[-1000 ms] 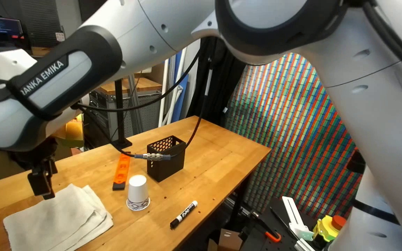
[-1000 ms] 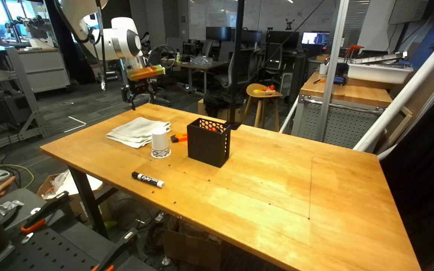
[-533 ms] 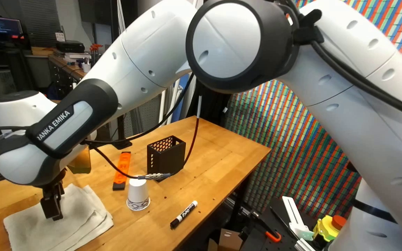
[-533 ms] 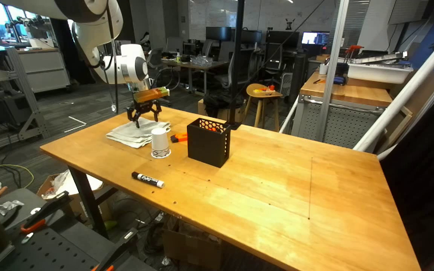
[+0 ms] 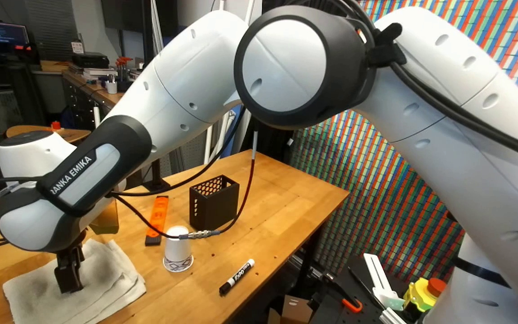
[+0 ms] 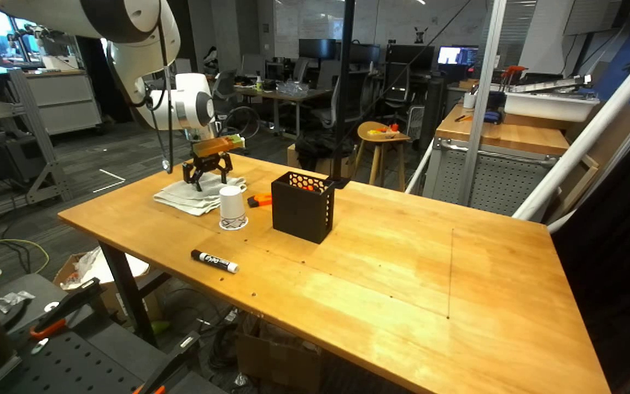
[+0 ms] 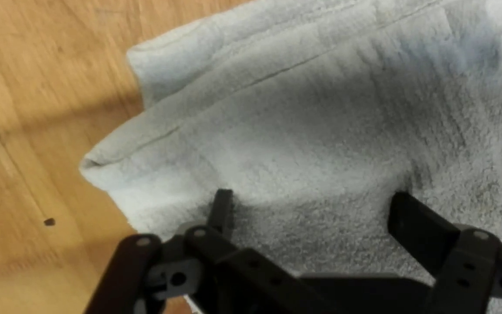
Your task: Pick up the white towel and place it on the basket, push the towel into the basket
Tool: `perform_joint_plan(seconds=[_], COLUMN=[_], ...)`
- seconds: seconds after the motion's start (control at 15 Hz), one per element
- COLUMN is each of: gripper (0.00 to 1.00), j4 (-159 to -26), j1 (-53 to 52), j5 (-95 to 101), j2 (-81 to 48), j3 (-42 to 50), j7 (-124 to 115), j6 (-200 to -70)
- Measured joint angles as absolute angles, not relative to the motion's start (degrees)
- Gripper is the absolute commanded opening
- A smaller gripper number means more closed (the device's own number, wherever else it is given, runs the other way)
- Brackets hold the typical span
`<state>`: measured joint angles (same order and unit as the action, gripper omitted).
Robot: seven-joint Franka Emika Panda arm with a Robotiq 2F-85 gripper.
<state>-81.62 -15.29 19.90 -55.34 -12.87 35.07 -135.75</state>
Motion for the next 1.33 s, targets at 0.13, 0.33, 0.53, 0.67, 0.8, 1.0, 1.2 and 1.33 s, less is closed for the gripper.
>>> perform_joint_plan(seconds=[0.13,0.33,0.53,0.67,0.8,1.0,1.2,1.33], gripper=[0.45,0.20,0.09,0.12,0.13,0.13,0.13,0.13], j4=[-81.97,-83.14,-85.00,-86.51,-88.05,-89.97,-90.87,-91.07], j1=[-15.27,-15.26,-15.25,-15.25,-15.25,-15.25,-15.25,-15.10], j5=[19.60,18.79,18.33,18.10,17.56,16.78,16.48,16.45], j2=[-55.06,-54.44,-53.24,-52.33,-51.29,-49.03,-45.63,-42.71], j3=[-13.15,-13.55,-13.92,-14.17,-14.47,-14.96,-15.18,-15.13], j7=[35.04,34.84,34.30,33.79,33.30,32.39,30.85,29.35], j6=[-135.66,-135.56,-135.52,-135.51,-135.47,-135.10,-133.23,-131.17])
